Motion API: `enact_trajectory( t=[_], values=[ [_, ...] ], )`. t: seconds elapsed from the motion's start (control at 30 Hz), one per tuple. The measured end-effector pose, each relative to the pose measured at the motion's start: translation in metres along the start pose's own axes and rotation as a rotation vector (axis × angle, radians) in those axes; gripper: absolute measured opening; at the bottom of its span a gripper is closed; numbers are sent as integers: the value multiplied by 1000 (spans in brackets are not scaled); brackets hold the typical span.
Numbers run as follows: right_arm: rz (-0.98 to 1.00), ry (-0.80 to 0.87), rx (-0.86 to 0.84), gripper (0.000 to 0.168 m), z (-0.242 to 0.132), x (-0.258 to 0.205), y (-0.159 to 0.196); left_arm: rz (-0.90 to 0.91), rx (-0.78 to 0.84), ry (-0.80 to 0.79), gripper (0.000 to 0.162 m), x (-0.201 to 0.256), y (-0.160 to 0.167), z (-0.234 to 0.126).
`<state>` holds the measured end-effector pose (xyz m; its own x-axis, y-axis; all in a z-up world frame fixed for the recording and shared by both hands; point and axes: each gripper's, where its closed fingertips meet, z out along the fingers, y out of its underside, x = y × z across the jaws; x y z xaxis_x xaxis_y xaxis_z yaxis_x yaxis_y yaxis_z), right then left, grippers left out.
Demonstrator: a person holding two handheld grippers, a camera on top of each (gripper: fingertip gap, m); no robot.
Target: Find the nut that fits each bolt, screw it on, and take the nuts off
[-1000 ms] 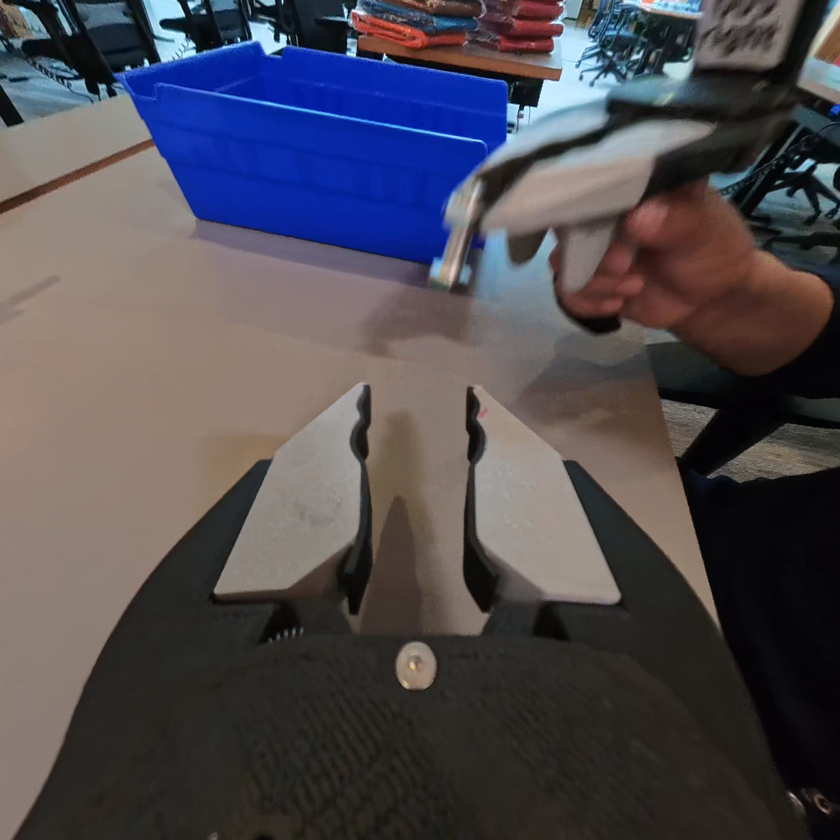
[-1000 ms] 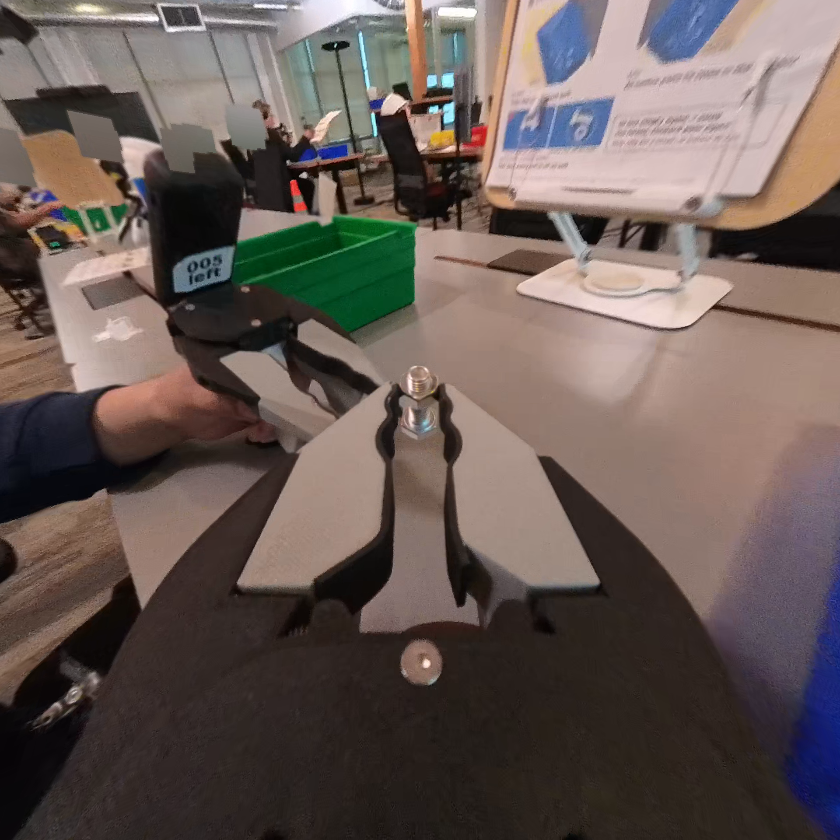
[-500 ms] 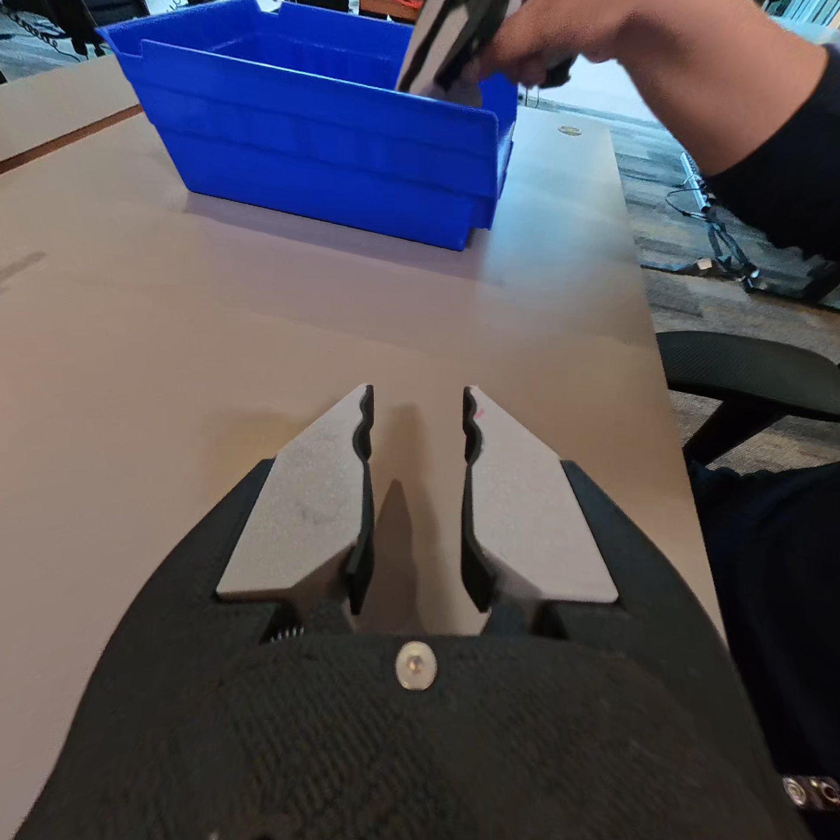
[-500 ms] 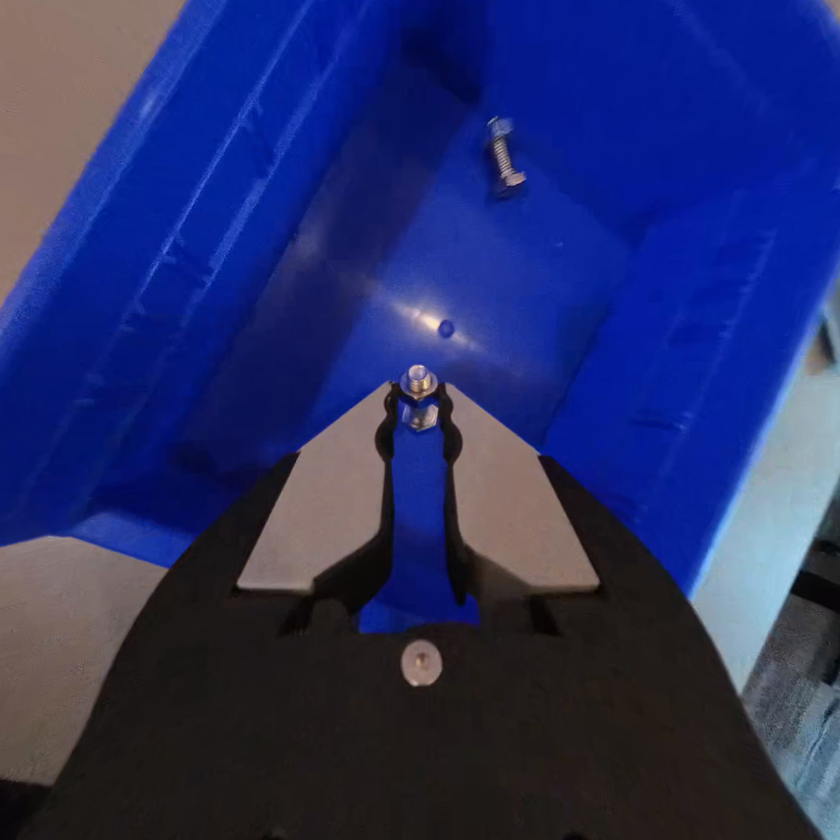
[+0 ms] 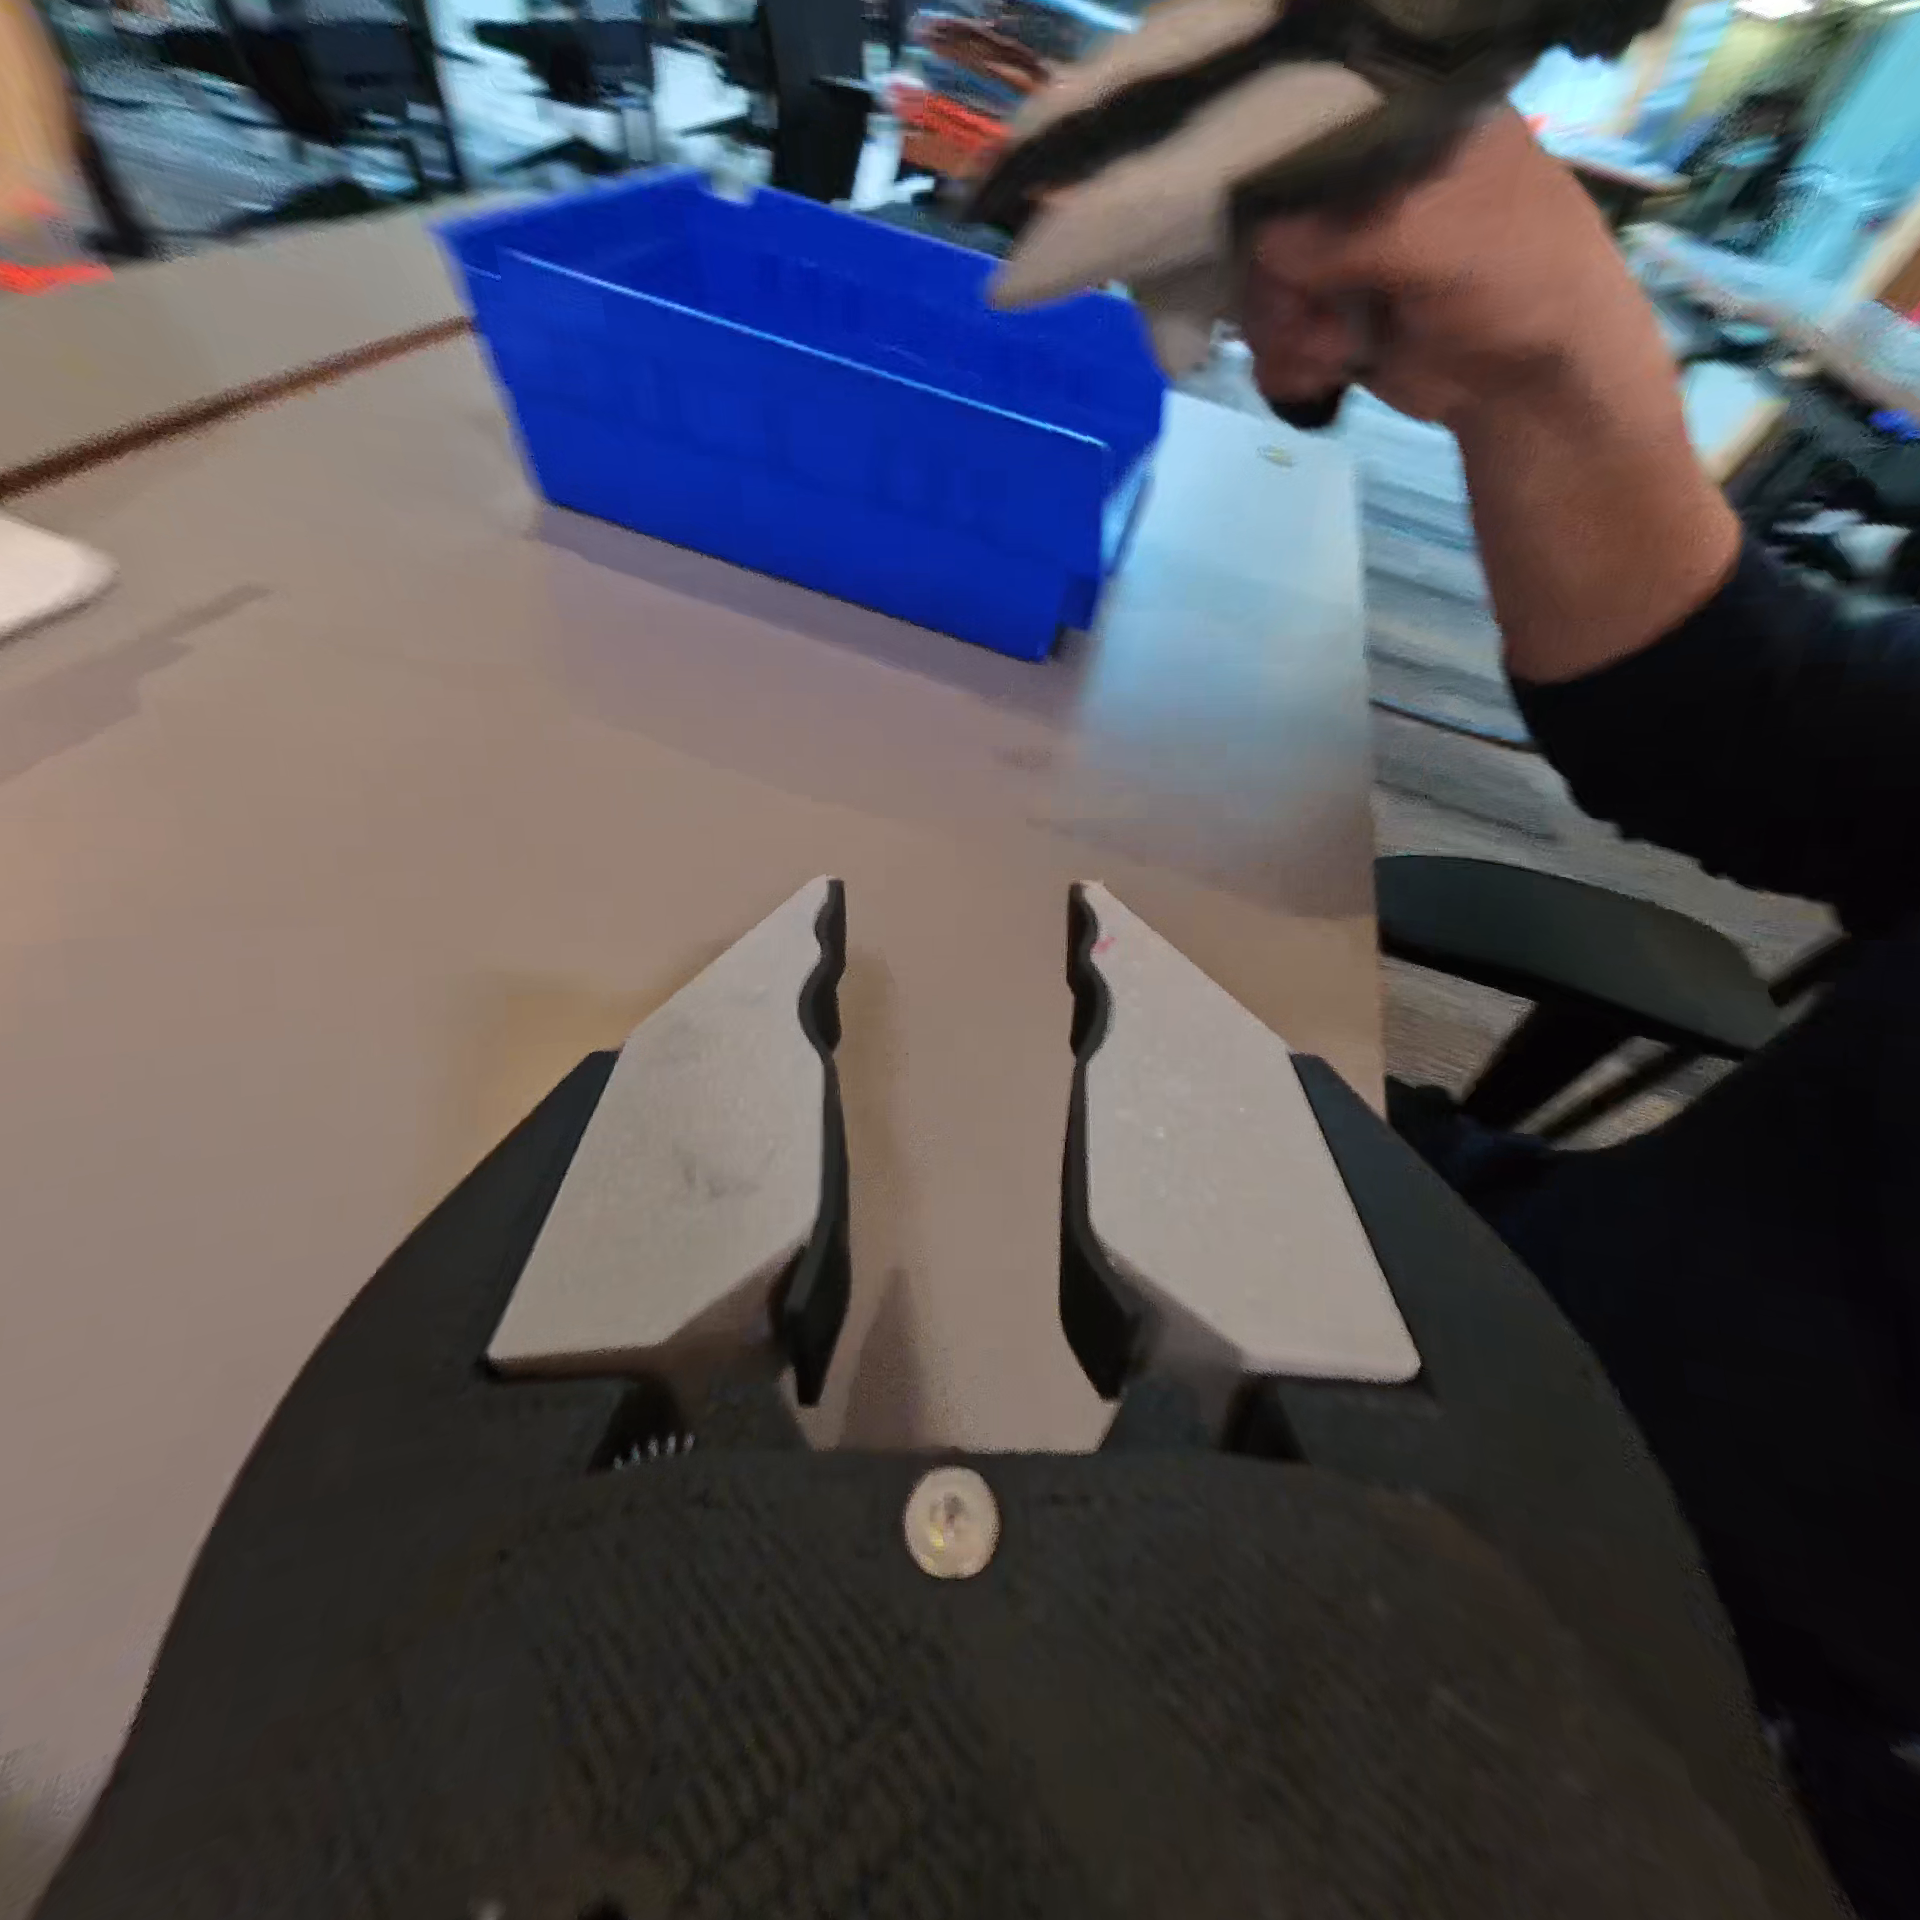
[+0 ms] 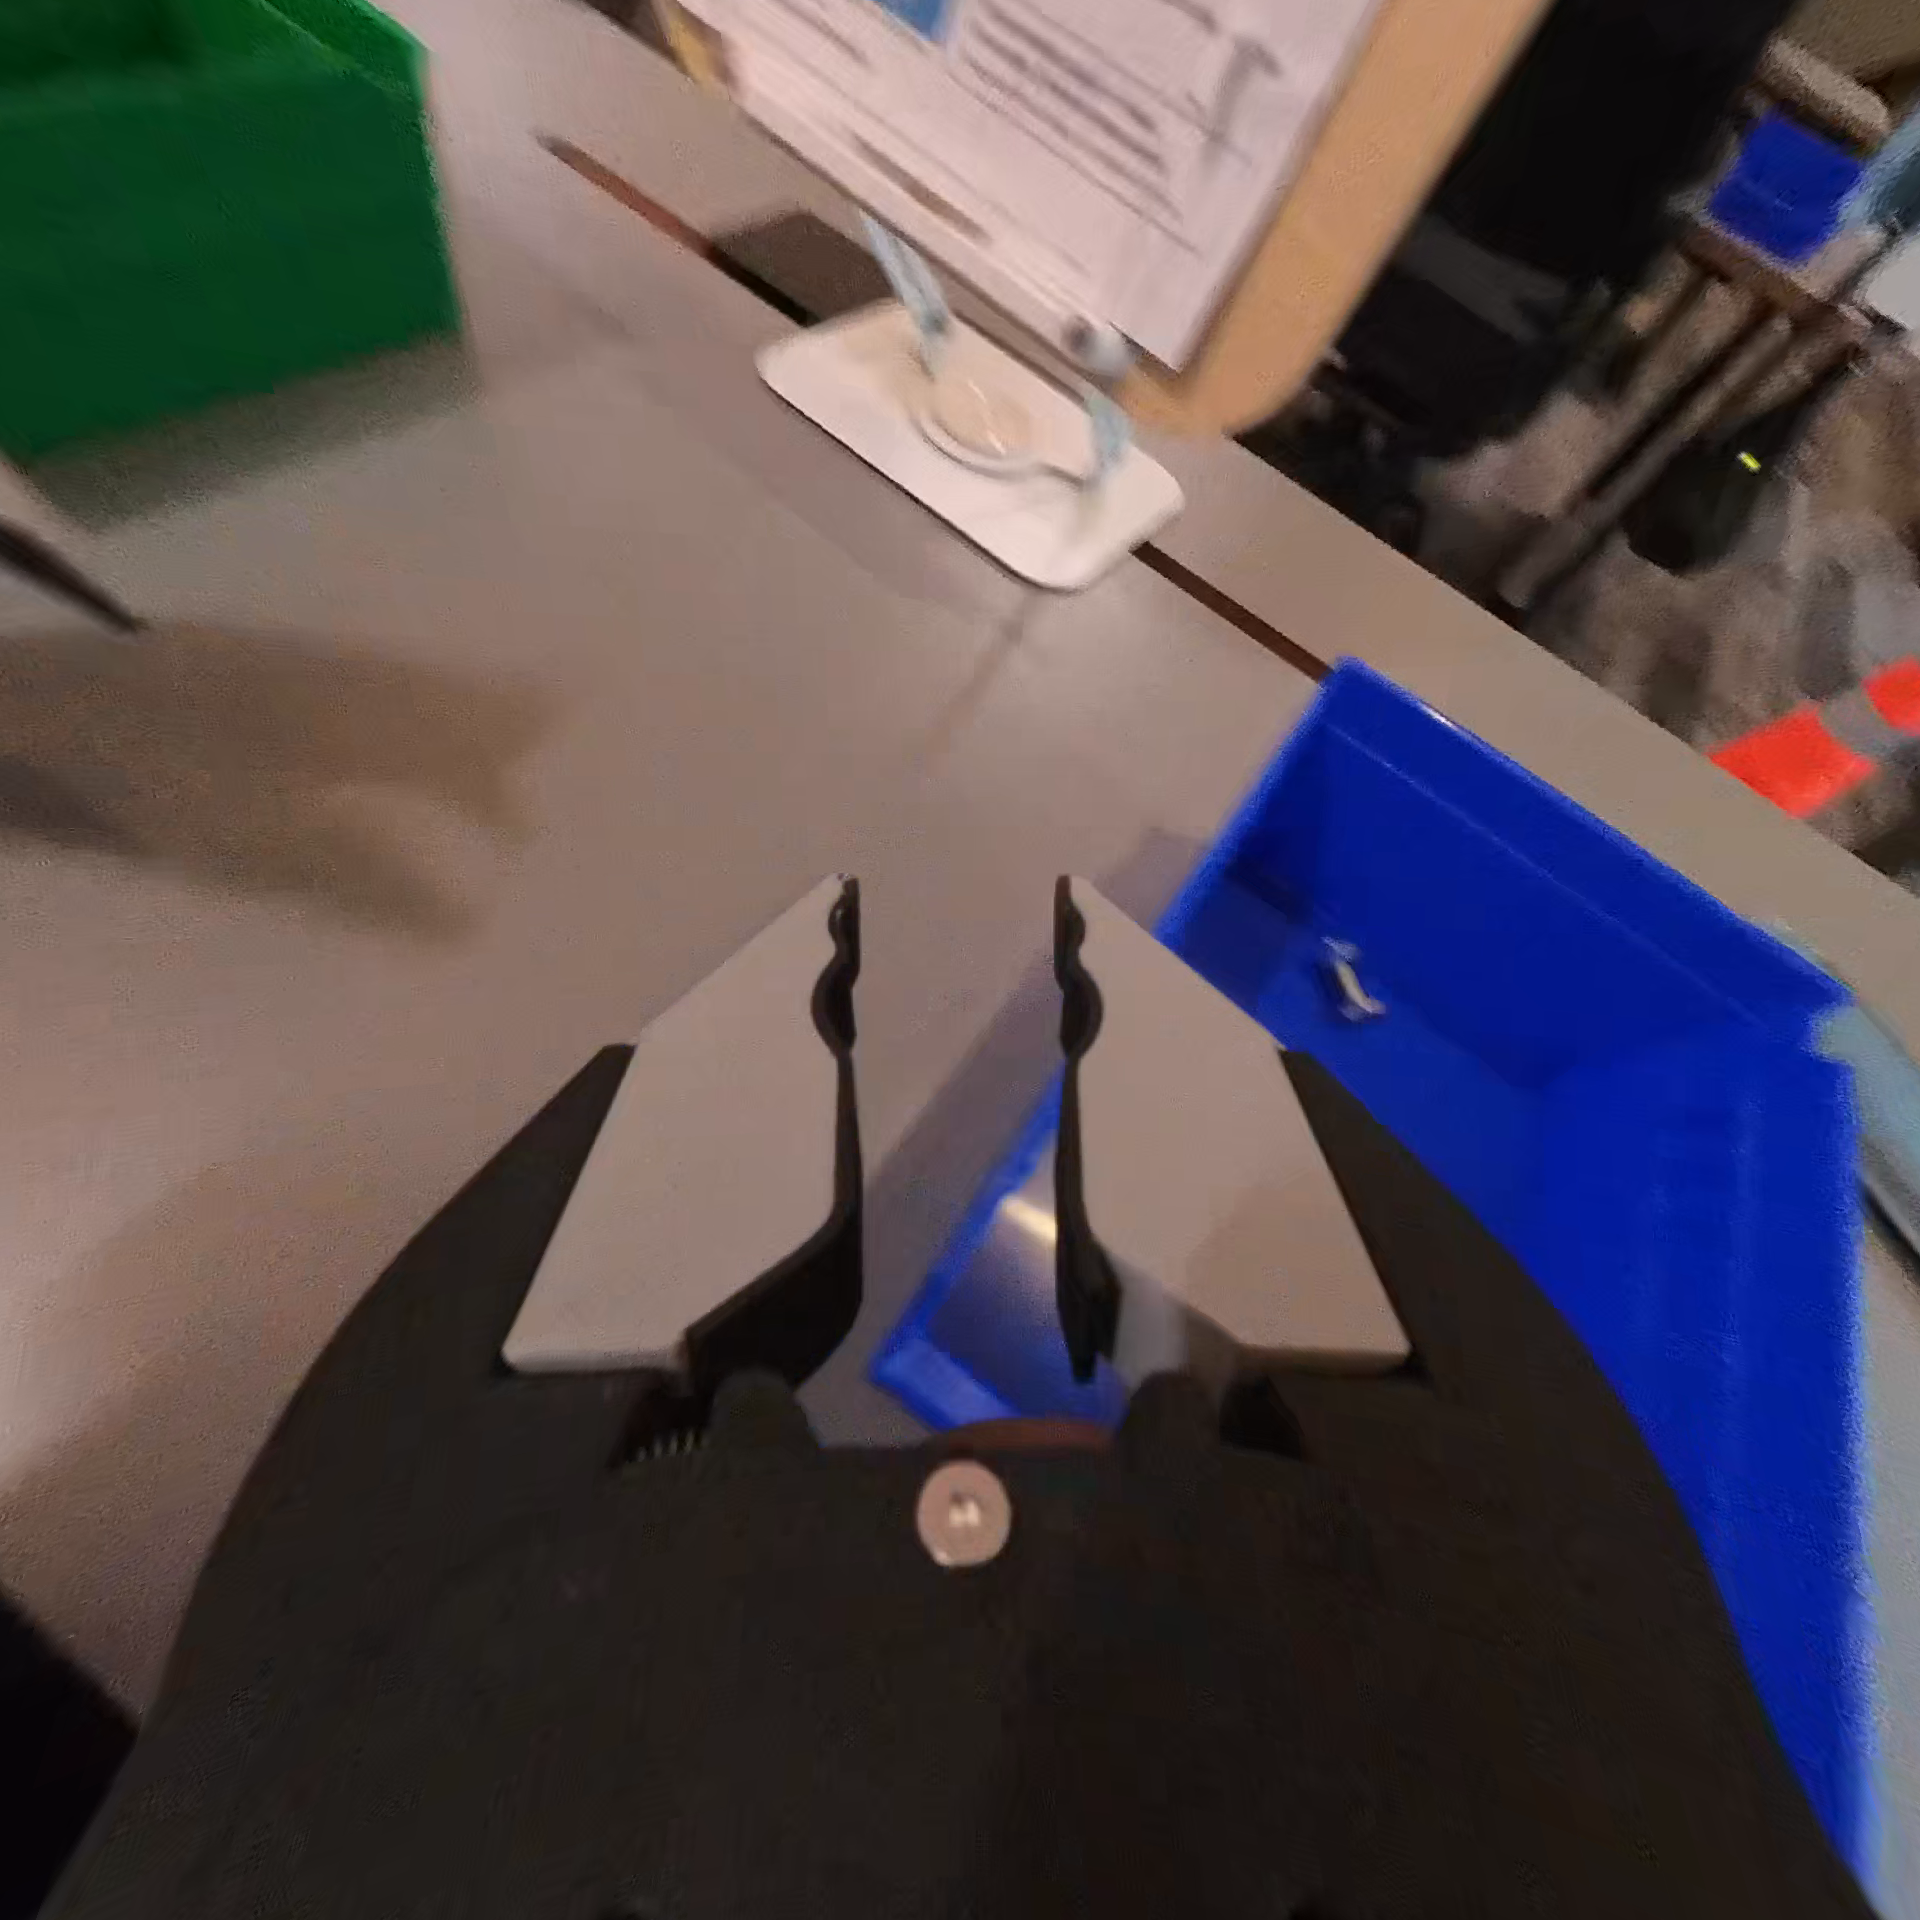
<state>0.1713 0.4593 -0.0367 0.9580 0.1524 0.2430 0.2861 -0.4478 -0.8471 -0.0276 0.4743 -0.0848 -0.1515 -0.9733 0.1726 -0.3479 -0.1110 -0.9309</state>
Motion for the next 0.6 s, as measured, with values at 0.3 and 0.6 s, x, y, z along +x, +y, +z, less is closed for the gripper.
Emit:
enact_trajectory(
  t=[0.3, 0.6],
  values=[
    [-50, -303, 211, 35, 52, -136, -18, -253, -521, -635, 41, -122, 57, -226],
    [-155, -304, 241, 34, 79, -133, -1, -324, -692, -707, 41, -168, 118, -269]
  ],
)
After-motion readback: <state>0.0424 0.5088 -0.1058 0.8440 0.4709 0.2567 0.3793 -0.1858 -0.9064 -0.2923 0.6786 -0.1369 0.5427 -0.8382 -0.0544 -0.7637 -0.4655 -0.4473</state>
